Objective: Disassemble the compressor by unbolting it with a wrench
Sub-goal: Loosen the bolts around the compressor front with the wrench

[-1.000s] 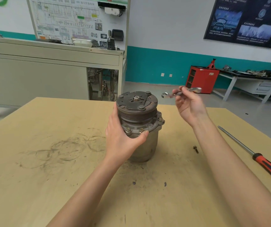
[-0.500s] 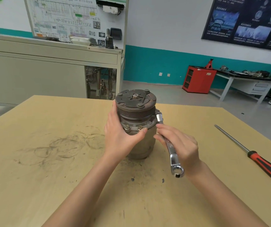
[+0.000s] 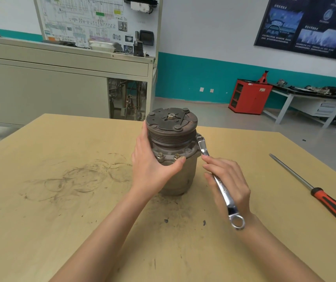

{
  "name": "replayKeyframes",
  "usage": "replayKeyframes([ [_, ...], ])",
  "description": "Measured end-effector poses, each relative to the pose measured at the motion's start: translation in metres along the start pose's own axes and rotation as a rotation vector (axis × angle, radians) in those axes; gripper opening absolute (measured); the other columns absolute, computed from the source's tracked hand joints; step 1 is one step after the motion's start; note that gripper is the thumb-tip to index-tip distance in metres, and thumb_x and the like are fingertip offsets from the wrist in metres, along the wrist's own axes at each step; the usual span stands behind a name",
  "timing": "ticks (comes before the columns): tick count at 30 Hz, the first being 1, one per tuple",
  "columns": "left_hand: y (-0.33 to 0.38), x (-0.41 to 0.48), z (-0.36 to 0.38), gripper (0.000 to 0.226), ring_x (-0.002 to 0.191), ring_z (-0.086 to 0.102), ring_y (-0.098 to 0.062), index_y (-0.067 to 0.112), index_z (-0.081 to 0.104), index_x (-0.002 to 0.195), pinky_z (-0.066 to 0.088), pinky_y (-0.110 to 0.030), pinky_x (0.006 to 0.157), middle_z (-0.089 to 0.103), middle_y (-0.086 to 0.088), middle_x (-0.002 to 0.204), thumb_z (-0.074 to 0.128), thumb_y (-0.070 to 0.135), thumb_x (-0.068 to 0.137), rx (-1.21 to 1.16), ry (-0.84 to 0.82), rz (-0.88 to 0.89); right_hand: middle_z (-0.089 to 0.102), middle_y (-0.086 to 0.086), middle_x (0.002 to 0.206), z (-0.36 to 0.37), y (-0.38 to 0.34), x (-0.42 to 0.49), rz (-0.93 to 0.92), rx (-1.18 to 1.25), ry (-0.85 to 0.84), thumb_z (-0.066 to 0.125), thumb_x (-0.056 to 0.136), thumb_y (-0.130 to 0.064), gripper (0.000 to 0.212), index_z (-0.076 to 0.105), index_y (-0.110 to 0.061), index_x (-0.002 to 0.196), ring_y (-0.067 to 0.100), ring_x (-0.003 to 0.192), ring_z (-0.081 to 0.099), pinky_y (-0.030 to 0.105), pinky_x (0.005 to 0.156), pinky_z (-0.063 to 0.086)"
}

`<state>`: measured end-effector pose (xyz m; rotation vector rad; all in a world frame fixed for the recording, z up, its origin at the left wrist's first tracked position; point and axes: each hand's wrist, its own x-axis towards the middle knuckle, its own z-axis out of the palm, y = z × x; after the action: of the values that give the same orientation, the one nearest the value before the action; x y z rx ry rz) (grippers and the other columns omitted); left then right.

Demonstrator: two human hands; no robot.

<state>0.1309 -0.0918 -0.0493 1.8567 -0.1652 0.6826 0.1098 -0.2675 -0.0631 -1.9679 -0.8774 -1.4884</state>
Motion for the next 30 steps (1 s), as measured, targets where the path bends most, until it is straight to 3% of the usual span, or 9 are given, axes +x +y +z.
replayKeyframes([
  [5,0.0,0.0,0.0,0.117,0.14,0.029,-0.01,0.027,0.013,0.154,0.028,-0.051,0.115,0.032,0.008,0.15,0.066,0.066,0.056,0.002,0.005,-0.006,0.069,0.007,0.11,0.0,-0.009,-0.007,0.406,0.285,0.078,0.051,0.092,-0.007,0.018,0.067,0.0,0.091,0.018,0.106,0.065,0.03,0.089,0.051],
  [8,0.001,0.0,0.0,0.118,0.14,0.029,-0.01,0.027,0.013,0.154,0.028,-0.052,0.115,0.031,0.007,0.151,0.065,0.066,0.056,-0.005,-0.002,-0.014,0.069,0.006,0.112,-0.001,-0.003,-0.008,0.618,0.529,0.083,0.047,0.092,0.0,0.021,0.065,-0.009,0.093,0.023,0.104,0.066,0.028,0.091,0.05],
  [11,0.001,0.0,-0.001,0.118,0.14,0.029,-0.011,0.028,0.012,0.154,0.028,-0.052,0.115,0.031,0.007,0.151,0.066,0.066,0.056,-0.007,-0.005,-0.016,0.069,0.011,0.109,-0.001,0.015,0.0,0.899,0.956,0.139,0.038,0.096,0.001,0.023,0.058,-0.008,0.095,0.03,0.087,0.07,0.032,0.081,0.055],
  [15,0.002,0.0,-0.001,0.117,0.14,0.028,-0.009,0.031,0.01,0.153,0.028,-0.052,0.115,0.029,0.009,0.151,0.066,0.066,0.057,-0.005,-0.012,-0.02,0.072,0.013,0.081,0.008,0.06,0.034,1.117,1.199,0.09,0.029,0.099,0.001,0.023,0.045,-0.011,0.087,0.02,0.058,0.062,0.022,0.055,0.049],
  [18,0.001,0.0,0.001,0.117,0.14,0.028,-0.008,0.032,0.01,0.153,0.028,-0.052,0.115,0.029,0.01,0.15,0.066,0.066,0.057,-0.002,-0.008,-0.017,0.069,0.012,0.072,0.025,0.087,0.062,1.197,1.281,-0.153,0.029,0.099,-0.003,0.019,0.041,-0.013,0.089,0.015,0.047,0.055,0.02,0.043,0.043],
  [23,-0.001,0.001,0.002,0.116,0.139,0.029,-0.007,0.031,0.012,0.153,0.029,-0.051,0.115,0.031,0.011,0.149,0.067,0.065,0.057,0.0,0.012,-0.001,0.065,0.008,0.068,0.05,0.106,0.089,1.257,1.362,-0.455,0.044,0.092,-0.006,0.011,0.043,-0.008,0.102,0.01,0.044,0.054,0.015,0.04,0.043],
  [26,-0.002,0.001,0.002,0.116,0.14,0.028,-0.008,0.031,0.012,0.153,0.029,-0.051,0.115,0.03,0.009,0.151,0.067,0.065,0.057,0.002,0.014,0.001,0.063,0.006,0.065,0.054,0.108,0.088,1.264,1.376,-0.476,0.046,0.09,-0.01,0.017,0.047,-0.009,0.107,0.009,0.041,0.05,0.014,0.038,0.04],
  [30,-0.003,0.001,0.002,0.117,0.141,0.028,-0.008,0.029,0.012,0.154,0.029,-0.05,0.115,0.03,0.009,0.151,0.066,0.066,0.057,0.012,0.01,-0.004,0.059,0.0,0.059,0.055,0.104,0.078,1.286,1.424,-0.295,0.035,0.1,-0.012,0.016,0.05,-0.011,0.102,0.008,0.039,0.051,0.014,0.037,0.042],
])
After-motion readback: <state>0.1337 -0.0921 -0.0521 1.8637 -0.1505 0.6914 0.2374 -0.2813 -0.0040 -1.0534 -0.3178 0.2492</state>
